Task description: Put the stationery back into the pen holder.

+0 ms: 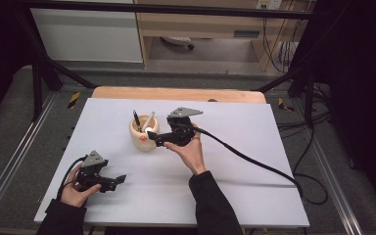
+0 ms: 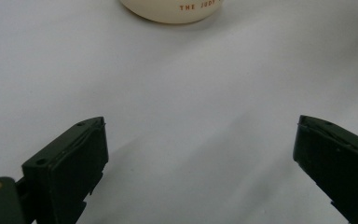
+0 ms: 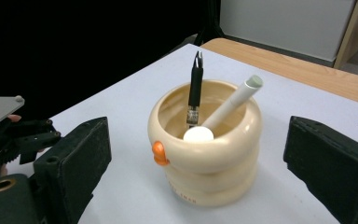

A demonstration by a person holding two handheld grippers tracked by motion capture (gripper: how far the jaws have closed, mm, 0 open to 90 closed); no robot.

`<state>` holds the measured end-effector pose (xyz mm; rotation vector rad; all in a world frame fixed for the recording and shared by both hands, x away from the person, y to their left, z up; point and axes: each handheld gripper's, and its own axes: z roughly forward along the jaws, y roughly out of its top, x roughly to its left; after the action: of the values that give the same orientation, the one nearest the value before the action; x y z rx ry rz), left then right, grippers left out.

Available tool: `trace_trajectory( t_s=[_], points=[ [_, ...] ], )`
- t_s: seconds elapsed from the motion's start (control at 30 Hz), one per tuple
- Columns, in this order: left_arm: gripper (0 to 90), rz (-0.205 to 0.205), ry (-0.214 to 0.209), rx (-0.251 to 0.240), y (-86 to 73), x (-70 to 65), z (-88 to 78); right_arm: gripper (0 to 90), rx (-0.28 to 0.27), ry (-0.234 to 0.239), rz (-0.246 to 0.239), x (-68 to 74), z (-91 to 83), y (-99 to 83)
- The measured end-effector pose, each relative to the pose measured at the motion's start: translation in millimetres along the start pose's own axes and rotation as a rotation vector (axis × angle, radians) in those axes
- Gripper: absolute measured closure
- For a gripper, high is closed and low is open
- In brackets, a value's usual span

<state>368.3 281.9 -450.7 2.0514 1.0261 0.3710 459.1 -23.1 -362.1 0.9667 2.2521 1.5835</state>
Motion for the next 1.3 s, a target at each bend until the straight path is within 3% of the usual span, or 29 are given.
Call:
trace_trajectory(
  t_s=[0.5,0.87,1.3],
  points=[
    [3.3,0.001,-0.001,0.002,-0.1,-0.2,0.7,0.8,0.124,-0.029,-0.004,-21.6,-45.8,-27.7],
    [3.3,0.002,0.002,0.006,-0.2,-0.7,1.3,0.7,0.182,-0.050,-0.013,-44.0,-85.9,-67.2],
    [3.3,0.012,0.002,0.006,-0.5,-2.3,2.3,0.7,0.237,-0.095,0.044,-72.1,-127.2,-117.9]
  ],
)
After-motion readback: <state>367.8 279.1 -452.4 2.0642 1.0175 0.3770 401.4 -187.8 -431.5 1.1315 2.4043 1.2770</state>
